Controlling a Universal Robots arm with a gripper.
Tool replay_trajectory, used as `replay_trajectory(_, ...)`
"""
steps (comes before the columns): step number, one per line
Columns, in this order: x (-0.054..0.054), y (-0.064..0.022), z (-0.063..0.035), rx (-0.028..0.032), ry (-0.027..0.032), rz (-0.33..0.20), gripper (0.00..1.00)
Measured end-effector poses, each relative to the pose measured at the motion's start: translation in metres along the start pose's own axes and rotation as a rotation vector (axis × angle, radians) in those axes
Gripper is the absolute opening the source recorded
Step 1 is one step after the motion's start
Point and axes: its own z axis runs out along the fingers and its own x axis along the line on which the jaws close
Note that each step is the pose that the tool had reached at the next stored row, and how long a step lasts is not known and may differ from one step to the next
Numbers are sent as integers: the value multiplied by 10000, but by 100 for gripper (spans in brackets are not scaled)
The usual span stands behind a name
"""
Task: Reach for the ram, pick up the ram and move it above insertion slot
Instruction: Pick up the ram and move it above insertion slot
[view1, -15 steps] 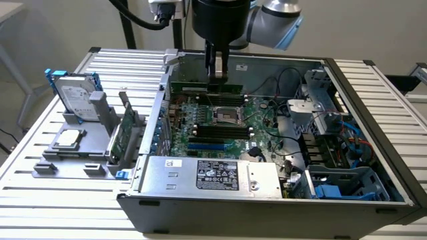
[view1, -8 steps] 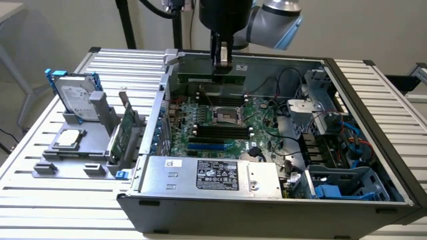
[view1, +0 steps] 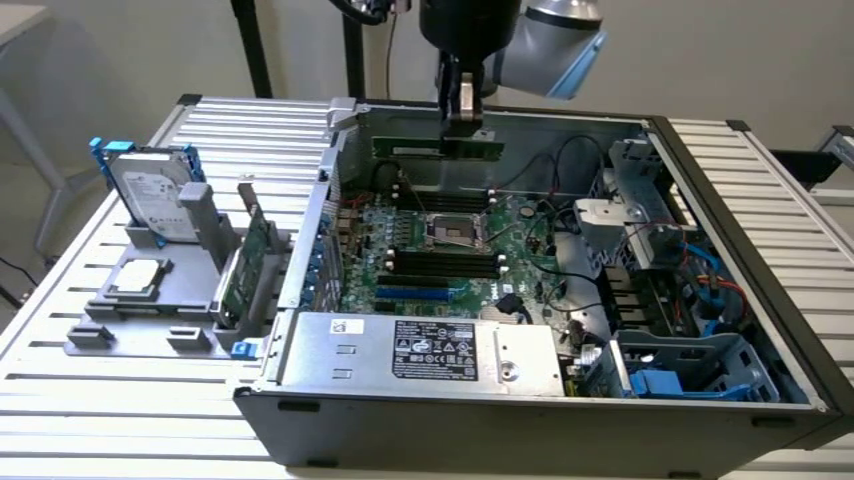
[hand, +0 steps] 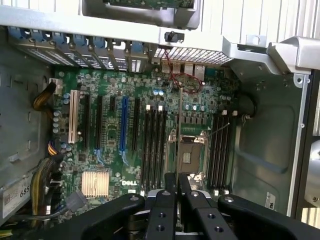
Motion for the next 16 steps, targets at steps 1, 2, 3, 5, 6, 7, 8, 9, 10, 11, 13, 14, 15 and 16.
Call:
replay_trajectory(1,-12,-26,4,1,13,6,13)
replay_trajectory(2,-22,-52,8,2,27,17,13)
replay_trajectory(3,-31,-74,12,4,37,31,13)
replay_trajectory(5,-43,-109,20,9,53,74,13)
replay_trajectory(6,-48,-122,24,14,60,106,13)
replay_trajectory(7,-53,-132,27,19,65,140,13)
replay_trajectory(8,-61,-134,30,28,71,170,13)
replay_trajectory(9,-62,-135,29,29,80,181,13)
replay_trajectory(10,-62,-135,30,30,80,181,13)
replay_trajectory(11,-62,-135,29,30,80,181,13)
replay_trajectory(13,-62,-135,30,31,80,182,13)
replay_trajectory(14,-62,-135,30,31,80,182,13)
replay_trajectory(15,-62,-135,30,30,80,182,13)
replay_trajectory(16,-62,-135,30,30,80,182,13)
